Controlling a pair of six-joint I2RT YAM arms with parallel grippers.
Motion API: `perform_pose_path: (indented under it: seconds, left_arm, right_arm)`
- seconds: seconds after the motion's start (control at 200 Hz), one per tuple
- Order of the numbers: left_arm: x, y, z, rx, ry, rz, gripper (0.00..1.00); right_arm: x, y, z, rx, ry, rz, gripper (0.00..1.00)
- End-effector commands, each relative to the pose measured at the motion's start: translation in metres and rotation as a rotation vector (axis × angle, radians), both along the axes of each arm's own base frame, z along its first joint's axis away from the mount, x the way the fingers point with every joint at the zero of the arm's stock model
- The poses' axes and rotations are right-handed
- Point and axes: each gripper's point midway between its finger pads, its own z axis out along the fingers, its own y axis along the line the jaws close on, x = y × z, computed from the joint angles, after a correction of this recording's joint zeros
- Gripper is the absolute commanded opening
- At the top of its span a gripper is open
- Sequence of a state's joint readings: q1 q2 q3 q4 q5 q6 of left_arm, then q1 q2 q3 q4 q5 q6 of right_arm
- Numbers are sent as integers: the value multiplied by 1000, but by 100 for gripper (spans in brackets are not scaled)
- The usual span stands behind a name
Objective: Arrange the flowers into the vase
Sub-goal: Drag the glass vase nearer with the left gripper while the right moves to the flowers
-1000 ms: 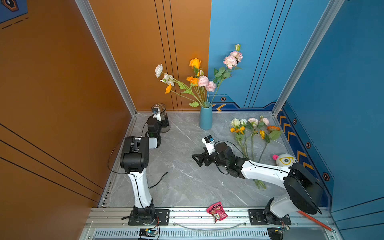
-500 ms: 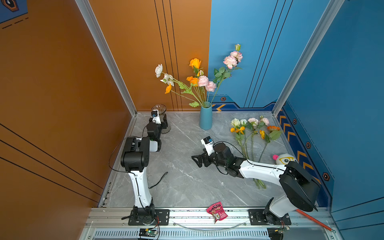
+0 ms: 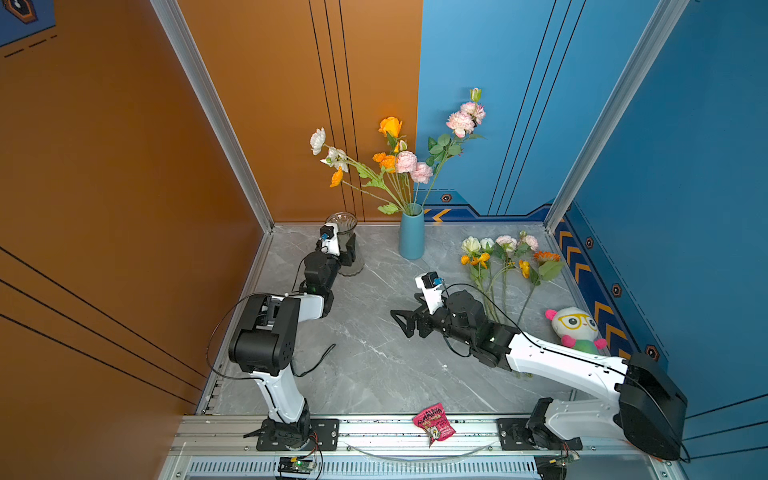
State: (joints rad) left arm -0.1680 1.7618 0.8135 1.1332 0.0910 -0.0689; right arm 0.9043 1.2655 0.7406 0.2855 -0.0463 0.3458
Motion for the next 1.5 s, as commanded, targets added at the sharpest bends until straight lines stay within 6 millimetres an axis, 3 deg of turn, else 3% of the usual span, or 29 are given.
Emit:
perform_pose_path:
  seconds: [0.0, 0.155, 0.29, 0.465, 0.646, 1.131, 1.221, 1.356, 1.497]
  left_arm:
    - [-35, -40, 64, -39, -192, -116, 28]
    - [-72, -99, 56, -35, -174, -246, 27]
    - [-106, -146, 51, -17, -174, -363, 27]
    - [-137, -190, 39, -12, -170, -459, 27]
    - [-149, -205, 29, -60, -174, -482, 26]
    - [-159, -229, -4, -23, -111, -556, 30]
    - [-163, -231, -14, -15, -88, -574, 38]
    - [-169, -228, -26, 3, -64, -584, 64]
    - [-176, -226, -36, 39, -54, -605, 73]
  right_arm:
    - [-8, -36, -24, -66, 70, -115, 100]
    - [-23, -86, -36, 3, 112, -239, 100]
    - [-34, -134, -49, -50, 138, -373, 100]
    - [-46, -170, -54, -61, 155, -453, 100]
    - [-50, -184, -54, -1, 155, -482, 100]
    - [-48, -185, -55, -17, 162, -478, 100]
    - [-48, -186, -56, -18, 165, -478, 100]
    - [-46, -186, -55, -13, 165, -482, 100]
    - [-46, -186, -56, -14, 166, -480, 100]
